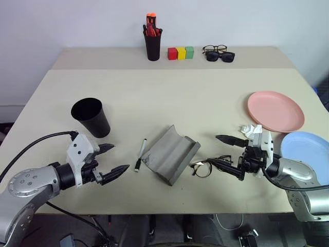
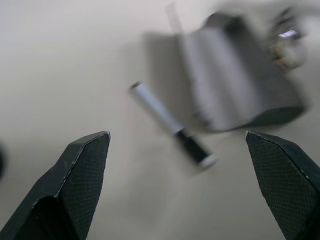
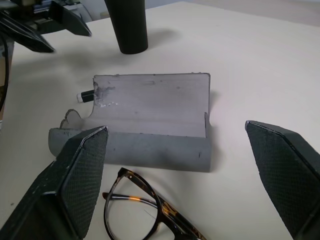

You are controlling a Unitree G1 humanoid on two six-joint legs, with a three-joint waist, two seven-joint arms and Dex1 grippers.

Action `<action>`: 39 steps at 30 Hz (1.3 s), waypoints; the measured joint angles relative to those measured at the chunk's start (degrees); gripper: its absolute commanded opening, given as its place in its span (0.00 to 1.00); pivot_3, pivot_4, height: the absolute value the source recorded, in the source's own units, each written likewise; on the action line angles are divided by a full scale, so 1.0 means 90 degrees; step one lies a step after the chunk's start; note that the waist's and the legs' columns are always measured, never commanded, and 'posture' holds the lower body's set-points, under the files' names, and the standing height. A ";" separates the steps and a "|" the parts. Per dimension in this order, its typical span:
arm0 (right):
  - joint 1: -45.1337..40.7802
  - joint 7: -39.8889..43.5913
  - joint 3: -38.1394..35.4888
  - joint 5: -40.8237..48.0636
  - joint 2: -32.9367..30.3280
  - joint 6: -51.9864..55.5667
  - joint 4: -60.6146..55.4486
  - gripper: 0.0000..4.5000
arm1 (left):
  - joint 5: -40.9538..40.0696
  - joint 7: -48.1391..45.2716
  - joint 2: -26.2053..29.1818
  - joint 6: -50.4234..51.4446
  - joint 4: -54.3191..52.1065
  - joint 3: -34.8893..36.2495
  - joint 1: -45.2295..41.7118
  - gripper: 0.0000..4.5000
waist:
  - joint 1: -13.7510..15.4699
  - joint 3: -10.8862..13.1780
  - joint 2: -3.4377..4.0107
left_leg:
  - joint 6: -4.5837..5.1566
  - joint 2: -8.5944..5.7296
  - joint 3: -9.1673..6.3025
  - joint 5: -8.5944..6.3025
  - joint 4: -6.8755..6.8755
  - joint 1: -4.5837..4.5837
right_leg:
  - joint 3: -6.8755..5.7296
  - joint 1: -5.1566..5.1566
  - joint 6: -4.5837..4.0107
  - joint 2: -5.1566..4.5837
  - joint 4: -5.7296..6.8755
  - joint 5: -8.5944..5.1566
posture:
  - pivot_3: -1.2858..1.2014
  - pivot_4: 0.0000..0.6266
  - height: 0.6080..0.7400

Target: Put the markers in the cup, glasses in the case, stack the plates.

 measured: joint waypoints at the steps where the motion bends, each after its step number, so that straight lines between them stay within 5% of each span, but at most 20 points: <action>1: 0.0000 -0.0014 0.0000 0.0001 0.0000 0.0022 -0.0005 1.00 | 0.0006 0.0092 -0.0007 0.0088 -0.0020 -0.0030 0.0002 0.99 | -0.0001 0.0000 -0.0001 | 0.0000 0.0000 0.0000 0.0000 0.0000 0.0000 | 0.0000 0.0000 0.0000 0.0000 0.0000 0.0000 | 0.52 0.24 1.00; 22: 0.0069 -0.0145 -0.0028 0.0049 -0.0004 0.0115 -0.0133 1.00 | -0.0618 0.2280 -0.0577 0.2564 -0.0379 -0.0264 -0.1014 0.99 | 0.0011 -0.0001 -0.0004 | -0.0001 0.0000 0.0000 0.0001 0.0005 0.0000 | 0.0000 0.0002 0.0008 0.0003 0.0003 0.0005 | 0.52 0.24 1.00; 39: 0.0207 -0.0370 -0.0039 0.0055 -0.0003 0.0120 -0.0306 1.00 | -0.0719 0.2736 -0.0904 0.3336 -0.0375 -0.0797 -0.1784 0.99 | 0.0006 -0.0001 -0.0004 | -0.0004 -0.0001 0.0000 0.0003 0.0006 0.0000 | -0.0001 0.0002 0.0010 0.0006 0.0004 0.0006 | 0.52 0.24 1.00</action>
